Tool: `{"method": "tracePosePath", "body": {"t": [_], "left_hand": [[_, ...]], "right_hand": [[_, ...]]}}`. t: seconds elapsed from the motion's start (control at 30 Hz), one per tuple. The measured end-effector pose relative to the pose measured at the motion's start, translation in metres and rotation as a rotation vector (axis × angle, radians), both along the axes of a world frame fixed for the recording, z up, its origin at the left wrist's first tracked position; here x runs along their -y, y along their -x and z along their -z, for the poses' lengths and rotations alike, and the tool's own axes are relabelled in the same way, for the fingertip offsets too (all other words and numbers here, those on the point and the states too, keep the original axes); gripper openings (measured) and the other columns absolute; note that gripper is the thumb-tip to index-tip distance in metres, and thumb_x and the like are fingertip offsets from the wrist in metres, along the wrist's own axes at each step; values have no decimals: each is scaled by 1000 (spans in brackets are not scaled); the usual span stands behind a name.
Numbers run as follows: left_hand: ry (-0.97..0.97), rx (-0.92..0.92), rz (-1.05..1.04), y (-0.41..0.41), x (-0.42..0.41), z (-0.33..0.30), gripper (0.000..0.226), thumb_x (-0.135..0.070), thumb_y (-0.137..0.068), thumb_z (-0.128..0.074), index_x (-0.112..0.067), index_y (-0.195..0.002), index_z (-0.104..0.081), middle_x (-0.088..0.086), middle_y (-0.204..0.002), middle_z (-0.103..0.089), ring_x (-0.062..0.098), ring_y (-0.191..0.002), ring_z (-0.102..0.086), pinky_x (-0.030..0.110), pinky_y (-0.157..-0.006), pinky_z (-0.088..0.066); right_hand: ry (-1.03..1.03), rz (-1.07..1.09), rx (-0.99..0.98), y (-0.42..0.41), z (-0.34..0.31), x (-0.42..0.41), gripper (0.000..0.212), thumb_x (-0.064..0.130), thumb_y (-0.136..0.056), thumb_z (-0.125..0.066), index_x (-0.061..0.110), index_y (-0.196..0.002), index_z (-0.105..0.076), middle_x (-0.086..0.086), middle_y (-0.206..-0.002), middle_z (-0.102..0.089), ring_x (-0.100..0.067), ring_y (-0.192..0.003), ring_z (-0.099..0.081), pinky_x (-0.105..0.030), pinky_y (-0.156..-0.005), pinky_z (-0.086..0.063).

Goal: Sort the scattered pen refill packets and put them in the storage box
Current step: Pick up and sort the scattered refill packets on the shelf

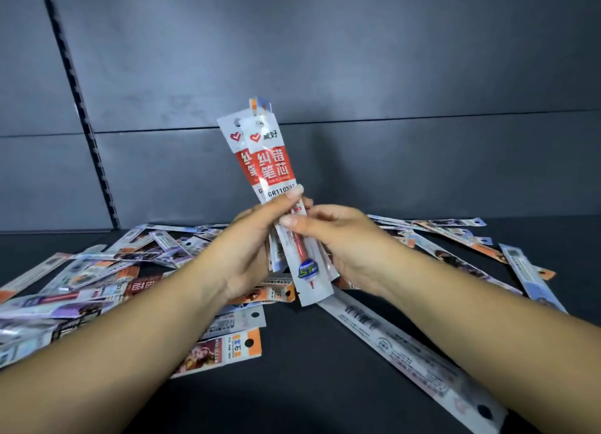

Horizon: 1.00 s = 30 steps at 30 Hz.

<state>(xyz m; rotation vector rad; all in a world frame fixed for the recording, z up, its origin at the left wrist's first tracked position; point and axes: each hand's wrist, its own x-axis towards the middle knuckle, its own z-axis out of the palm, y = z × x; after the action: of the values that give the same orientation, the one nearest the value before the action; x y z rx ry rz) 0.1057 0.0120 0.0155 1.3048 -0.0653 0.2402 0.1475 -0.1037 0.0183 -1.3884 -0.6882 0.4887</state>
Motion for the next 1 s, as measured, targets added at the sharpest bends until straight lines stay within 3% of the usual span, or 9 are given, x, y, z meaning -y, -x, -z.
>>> {"method": "tracePosePath", "body": {"t": [0.13, 0.23, 0.37, 0.47, 0.63, 0.73, 0.8, 0.87, 1.0], "left_hand": [[23, 51, -179, -3, -8, -2, 17, -26, -77, -62, -14, -65, -60, -3, -54, -64, 10, -52, -64, 23, -55, -55], [-28, 106, -221, -4, -16, -3, 22, -23, -88, -53, -12, -69, -54, -1, -51, -65, 13, -54, -65, 29, -62, -57], [-212, 135, -218, -1, -18, -1, 18, -23, -80, -61, -15, -65, -56, -3, -47, -56, 14, -49, -56, 35, -68, -51], [-264, 131, -123, 3, -15, 0, 16, -18, -61, -66, -15, -73, -57, -3, -51, -54, 11, -49, -55, 27, -61, -54], [-234, 55, -63, 2, -12, 4, 16, -19, -62, -65, -16, -70, -52, -6, -46, -43, 7, -42, -44, 20, -48, -47], [-106, 17, -80, 2, -14, 0, 20, -19, -64, -65, -17, -71, -47, -8, -43, -34, 5, -37, -33, 16, -41, -35], [-88, -26, -80, 2, -15, -1, 22, -22, -65, -64, -17, -71, -44, -8, -41, -33, 4, -34, -31, 15, -40, -33], [-79, -84, -54, 4, -12, -3, 18, -25, -68, -62, -13, -74, -51, -6, -39, -36, 5, -32, -33, 14, -38, -34], [-25, -176, 57, 10, 2, -7, 26, -30, -65, -61, -9, -79, -66, -5, -35, -36, 4, -28, -33, 14, -33, -34]], "right_hand": [[210, -36, 91, -11, -7, 16, 7, 22, -79, -65, 16, -82, -64, -3, -82, -66, -16, -77, -59, -27, -72, -50], [518, 40, 270, -19, -16, 34, 11, 31, -80, -64, 20, -81, -62, 3, -81, -60, -10, -75, -55, -22, -73, -48], [1149, -51, 552, -15, -17, 45, 54, 56, -73, -61, 9, -99, -65, 1, -85, -57, -13, -78, -51, -24, -71, -46], [1282, -100, 578, -6, -11, 36, 58, 55, -70, -66, 6, -101, -63, -6, -91, -58, -17, -78, -50, -27, -69, -44], [1131, -82, 428, -3, -14, 36, 40, 35, -77, -68, 4, -102, -63, -5, -83, -46, -13, -65, -40, -22, -56, -34], [842, 7, 256, -12, -21, 44, 17, 26, -79, -67, 11, -79, -59, -8, -75, -52, -18, -69, -48, -22, -61, -40], [659, 110, 202, -19, -26, 47, 22, 26, -80, -66, 13, -66, -54, -4, -62, -56, -12, -52, -46, -18, -49, -38], [520, 194, 170, -21, -29, 47, 30, 30, -80, -65, 14, -60, -51, 4, -43, -52, -4, -33, -30, -13, -36, -20], [287, 247, 28, -20, -29, 42, 30, 32, -81, -65, 13, -62, -52, 7, -36, -55, -3, -25, -24, -10, -32, -14]]}}
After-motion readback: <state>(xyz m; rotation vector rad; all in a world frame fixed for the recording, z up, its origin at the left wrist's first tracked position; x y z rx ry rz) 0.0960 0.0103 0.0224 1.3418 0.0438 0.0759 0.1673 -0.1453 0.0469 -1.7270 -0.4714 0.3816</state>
